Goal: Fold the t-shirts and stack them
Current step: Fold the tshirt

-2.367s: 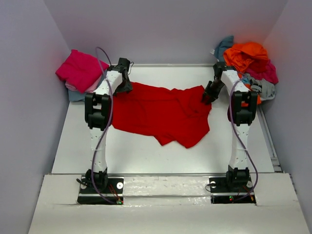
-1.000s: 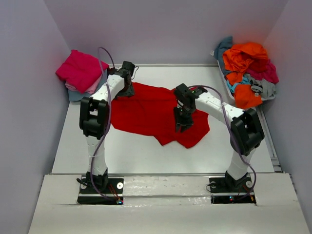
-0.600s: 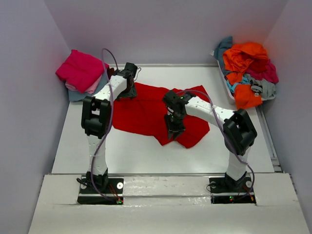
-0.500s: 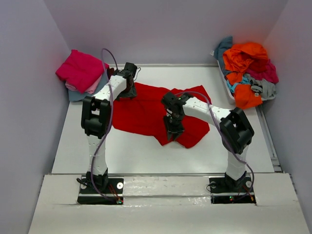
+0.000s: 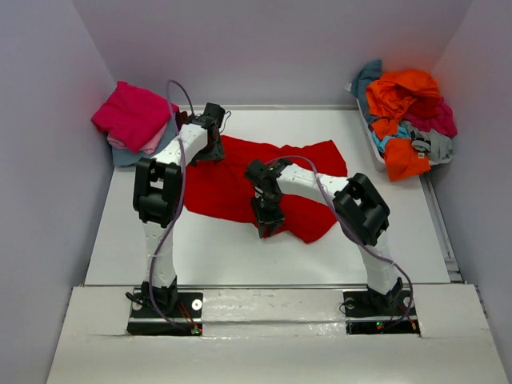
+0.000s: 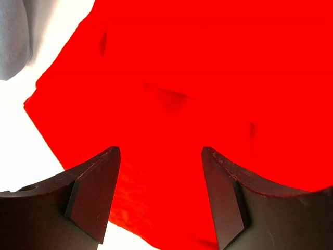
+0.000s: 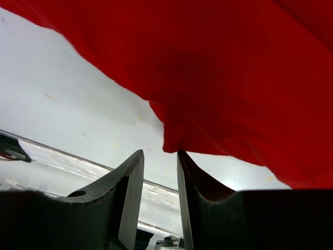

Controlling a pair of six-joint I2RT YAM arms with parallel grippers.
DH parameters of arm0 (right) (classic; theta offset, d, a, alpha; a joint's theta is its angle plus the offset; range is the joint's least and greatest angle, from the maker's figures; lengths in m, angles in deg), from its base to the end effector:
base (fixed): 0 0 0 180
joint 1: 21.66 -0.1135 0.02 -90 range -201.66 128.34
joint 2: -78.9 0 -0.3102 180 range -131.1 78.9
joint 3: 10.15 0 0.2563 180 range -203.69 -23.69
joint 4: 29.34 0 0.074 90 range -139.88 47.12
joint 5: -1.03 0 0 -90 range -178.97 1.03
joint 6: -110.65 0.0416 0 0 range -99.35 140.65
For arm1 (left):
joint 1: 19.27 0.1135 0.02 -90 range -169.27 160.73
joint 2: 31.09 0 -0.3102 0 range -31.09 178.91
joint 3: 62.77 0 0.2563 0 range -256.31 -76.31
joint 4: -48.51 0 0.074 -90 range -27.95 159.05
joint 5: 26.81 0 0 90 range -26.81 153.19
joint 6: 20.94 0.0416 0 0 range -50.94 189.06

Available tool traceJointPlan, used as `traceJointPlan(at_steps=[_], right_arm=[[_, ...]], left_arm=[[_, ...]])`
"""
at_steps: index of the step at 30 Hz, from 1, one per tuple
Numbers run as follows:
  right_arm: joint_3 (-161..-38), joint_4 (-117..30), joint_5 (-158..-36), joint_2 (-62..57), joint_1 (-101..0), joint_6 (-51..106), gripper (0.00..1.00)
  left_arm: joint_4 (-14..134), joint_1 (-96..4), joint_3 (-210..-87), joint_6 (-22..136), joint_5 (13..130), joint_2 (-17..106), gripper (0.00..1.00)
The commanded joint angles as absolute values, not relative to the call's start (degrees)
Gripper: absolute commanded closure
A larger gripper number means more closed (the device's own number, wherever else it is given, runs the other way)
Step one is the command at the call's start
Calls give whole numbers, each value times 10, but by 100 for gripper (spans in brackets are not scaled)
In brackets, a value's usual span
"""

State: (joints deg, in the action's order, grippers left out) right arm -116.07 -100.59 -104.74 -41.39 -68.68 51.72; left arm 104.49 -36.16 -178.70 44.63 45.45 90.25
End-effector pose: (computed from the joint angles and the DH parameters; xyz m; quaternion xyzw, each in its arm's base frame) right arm 0.2872 0.3248 0.2040 0.1425 -0.9795 -0.1303 0.0570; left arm 0.4734 -0.1305 0.2545 -0.1010 0.9528 0.0537 0.2811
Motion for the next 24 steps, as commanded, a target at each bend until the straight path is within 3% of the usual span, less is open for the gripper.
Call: traceJointPlan(at_steps=[1,24], right_arm=[[-1205,-1008,-1036,-418,-699,526,62],[-1205,-1047,-971,-428,-710,540,61]], left_arm=[[1042,-362,-1774,453,454,869,24],[1030,-362,-1756,455,457,867,24]])
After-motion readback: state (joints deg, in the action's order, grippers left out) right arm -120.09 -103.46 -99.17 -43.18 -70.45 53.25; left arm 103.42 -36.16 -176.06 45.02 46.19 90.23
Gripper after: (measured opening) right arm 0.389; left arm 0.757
